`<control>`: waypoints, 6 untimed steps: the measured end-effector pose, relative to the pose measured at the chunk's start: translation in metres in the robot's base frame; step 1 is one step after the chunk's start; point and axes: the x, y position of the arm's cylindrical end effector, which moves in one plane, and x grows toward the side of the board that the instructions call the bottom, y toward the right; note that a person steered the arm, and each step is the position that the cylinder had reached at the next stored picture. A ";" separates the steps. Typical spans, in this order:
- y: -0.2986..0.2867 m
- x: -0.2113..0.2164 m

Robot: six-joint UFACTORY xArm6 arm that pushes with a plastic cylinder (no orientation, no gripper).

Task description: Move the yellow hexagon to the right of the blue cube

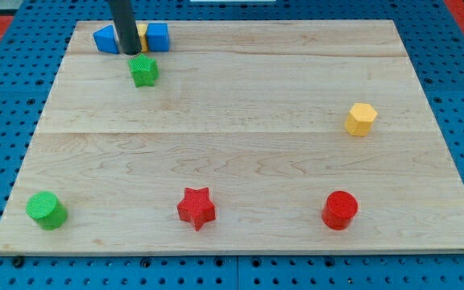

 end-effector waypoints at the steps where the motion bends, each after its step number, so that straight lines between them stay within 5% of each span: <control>1: -0.006 0.000; 2: 0.009 0.017; 4: -0.065 0.007; 6: -0.027 -0.003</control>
